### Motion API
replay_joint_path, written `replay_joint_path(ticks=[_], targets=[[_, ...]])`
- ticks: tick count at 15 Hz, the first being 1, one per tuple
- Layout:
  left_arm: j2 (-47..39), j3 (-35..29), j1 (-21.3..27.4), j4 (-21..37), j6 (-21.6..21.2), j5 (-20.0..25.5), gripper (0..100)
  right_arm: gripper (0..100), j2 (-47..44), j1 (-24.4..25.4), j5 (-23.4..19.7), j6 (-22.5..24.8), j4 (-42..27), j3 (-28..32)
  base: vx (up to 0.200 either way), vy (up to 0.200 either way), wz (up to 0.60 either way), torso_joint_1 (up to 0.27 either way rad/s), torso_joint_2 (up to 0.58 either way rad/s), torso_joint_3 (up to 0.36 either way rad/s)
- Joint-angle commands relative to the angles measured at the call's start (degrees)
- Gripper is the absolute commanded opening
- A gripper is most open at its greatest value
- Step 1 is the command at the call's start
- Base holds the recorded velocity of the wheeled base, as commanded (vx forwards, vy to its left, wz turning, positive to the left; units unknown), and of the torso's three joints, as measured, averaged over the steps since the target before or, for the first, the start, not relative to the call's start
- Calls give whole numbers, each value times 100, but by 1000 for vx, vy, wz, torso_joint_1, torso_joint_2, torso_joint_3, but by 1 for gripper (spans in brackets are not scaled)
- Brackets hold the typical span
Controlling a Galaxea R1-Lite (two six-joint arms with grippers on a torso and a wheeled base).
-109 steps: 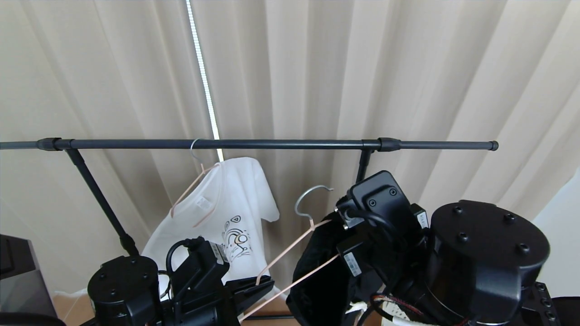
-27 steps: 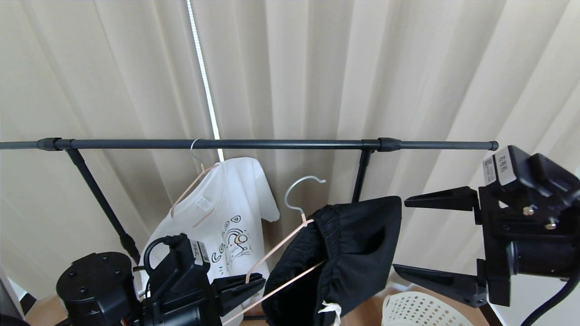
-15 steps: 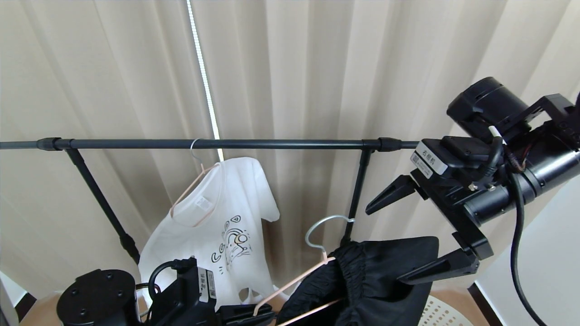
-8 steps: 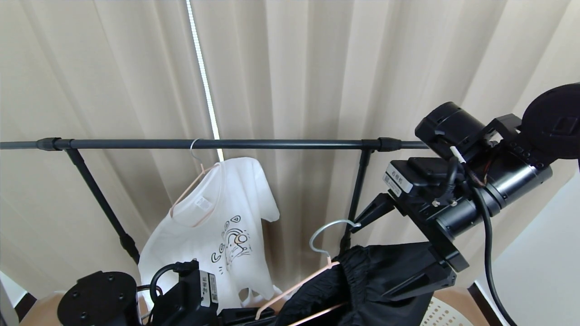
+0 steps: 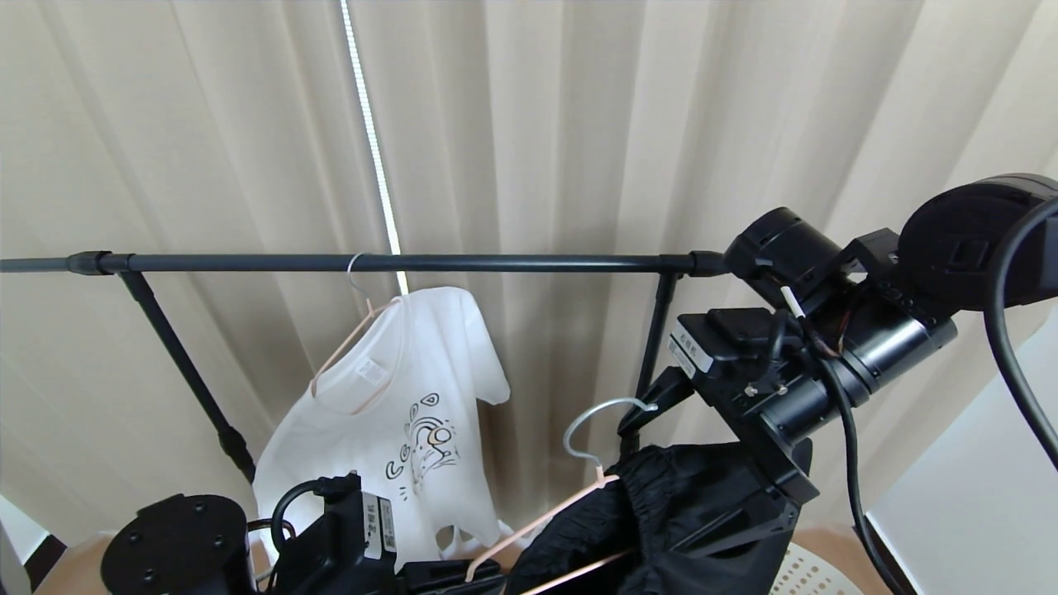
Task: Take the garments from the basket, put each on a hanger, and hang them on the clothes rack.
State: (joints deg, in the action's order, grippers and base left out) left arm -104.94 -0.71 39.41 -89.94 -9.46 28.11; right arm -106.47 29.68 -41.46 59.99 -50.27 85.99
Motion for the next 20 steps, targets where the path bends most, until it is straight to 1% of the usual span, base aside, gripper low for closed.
replay_joint_path(ticks=[1, 3, 5, 9, 10, 20], targets=[[0, 0, 5, -6, -3, 1, 0, 100, -93, 2, -2, -5, 88, 5, 0, 0, 0, 0, 0, 0], [8, -8, 5, -6, -3, 1, 0, 100, -102, 2, -2, -49, 193, -4, 0, 0, 0, 0, 0, 0], [0, -26, 5, -6, 6, -7, 0, 100, -102, 90, -2, -49, 211, -4, 0, 0, 0, 0, 0, 0], [8, -26, 5, -6, -3, -7, 0, 100, -154, 99, -11, -93, 220, 14, 0, 0, 0, 0, 0, 0], [35, -17, 5, -6, 6, 1, 0, 0, -154, 99, -11, -102, 211, 14, 0, 0, 0, 0, 0, 0], [26, -17, -21, -6, 6, -7, 0, 0, -111, 117, -11, -128, 211, -100, 0, 0, 0, 0, 0, 0]])
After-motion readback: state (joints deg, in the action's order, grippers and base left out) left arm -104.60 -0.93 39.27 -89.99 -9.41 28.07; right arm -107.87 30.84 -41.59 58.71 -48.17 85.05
